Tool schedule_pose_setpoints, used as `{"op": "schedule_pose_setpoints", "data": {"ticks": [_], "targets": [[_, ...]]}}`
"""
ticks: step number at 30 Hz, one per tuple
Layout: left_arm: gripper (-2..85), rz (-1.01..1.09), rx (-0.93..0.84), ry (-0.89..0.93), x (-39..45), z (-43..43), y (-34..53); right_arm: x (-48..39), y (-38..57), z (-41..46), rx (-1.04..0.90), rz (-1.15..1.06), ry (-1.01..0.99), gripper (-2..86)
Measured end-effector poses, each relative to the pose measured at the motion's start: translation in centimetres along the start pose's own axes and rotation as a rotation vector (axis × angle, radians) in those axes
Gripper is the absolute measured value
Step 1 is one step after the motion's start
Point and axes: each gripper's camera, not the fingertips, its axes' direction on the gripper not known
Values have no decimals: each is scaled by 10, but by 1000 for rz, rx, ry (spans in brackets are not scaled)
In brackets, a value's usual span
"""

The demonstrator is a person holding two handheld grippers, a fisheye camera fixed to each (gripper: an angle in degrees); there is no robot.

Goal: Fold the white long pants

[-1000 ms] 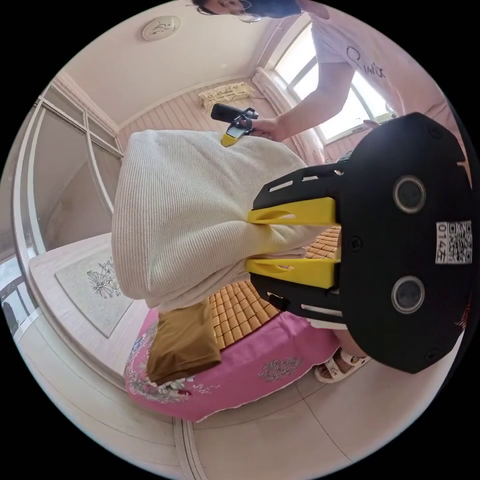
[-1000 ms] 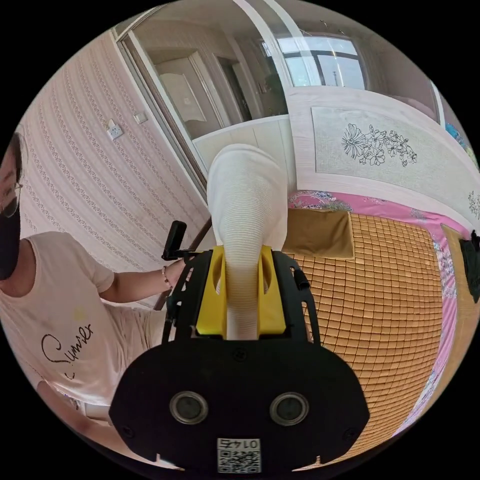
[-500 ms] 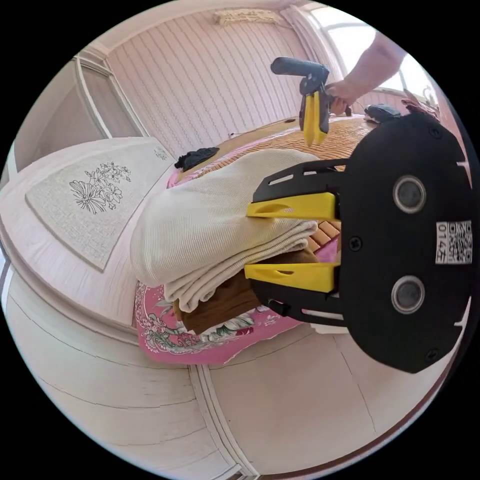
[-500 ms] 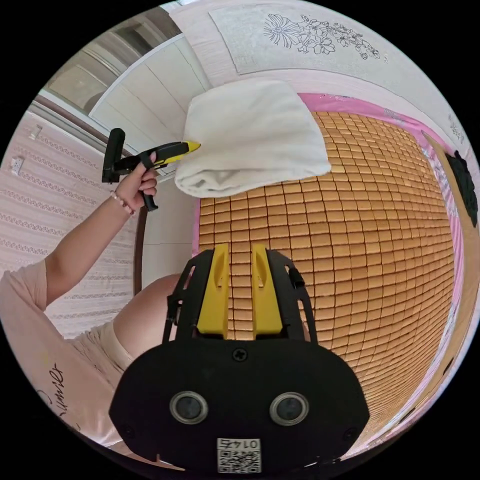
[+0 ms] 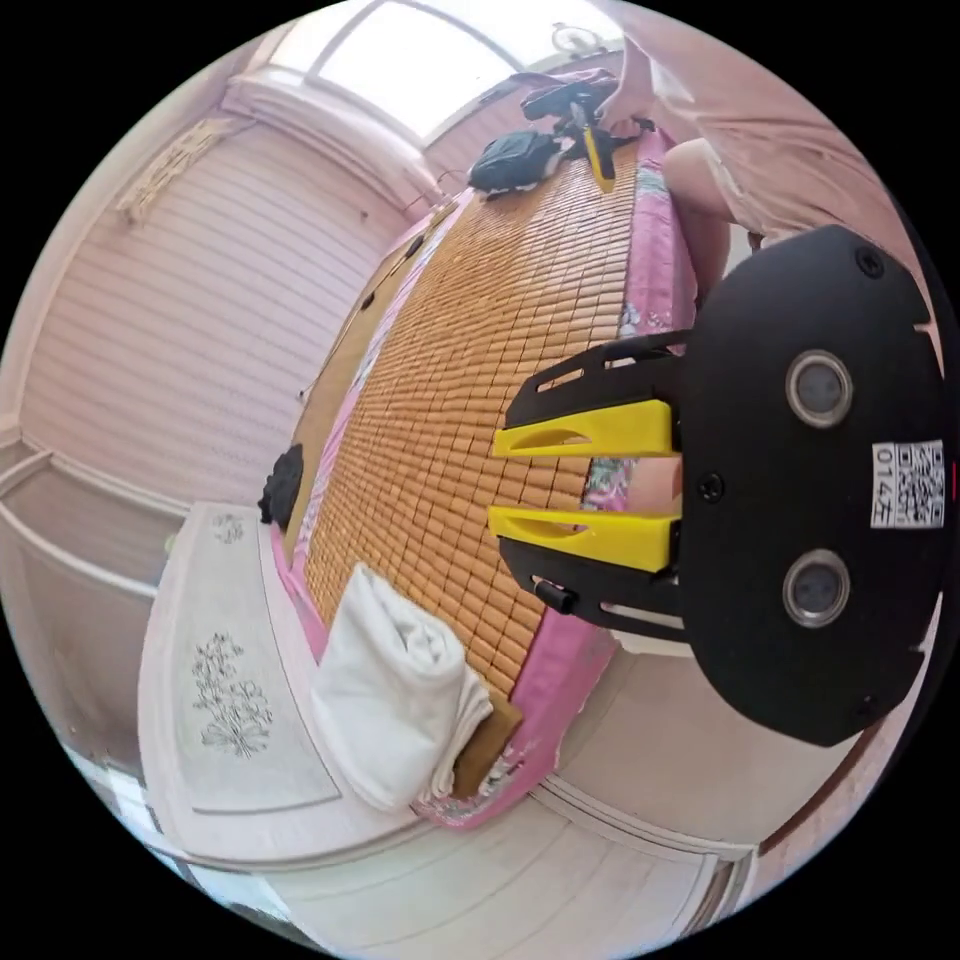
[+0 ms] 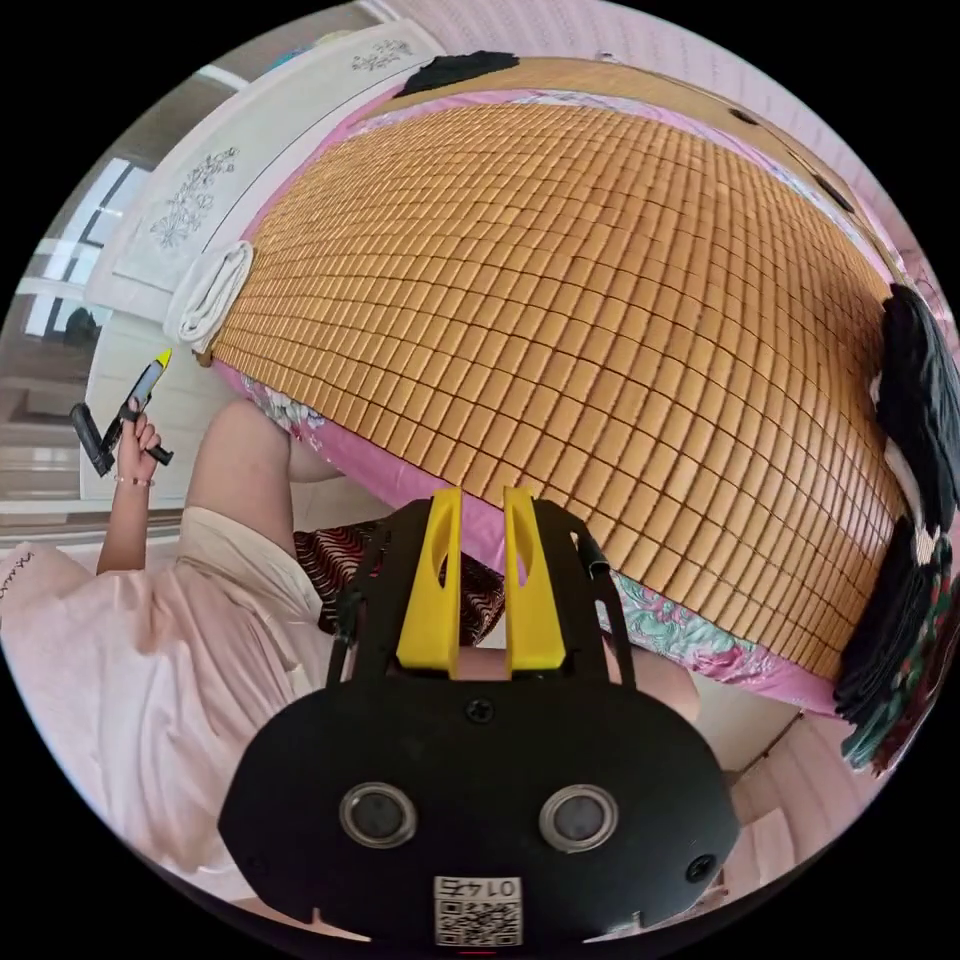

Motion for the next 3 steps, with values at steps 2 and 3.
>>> {"op": "schedule_pose_setpoints", "data": {"ticks": [2,3], "targets": [[78,117,-11,118,61,19,-5,24,33,-17,96,89,-5,72],[78,181,-13,204,99,32,-10,38,54,-26,154,135,2,73]]}}
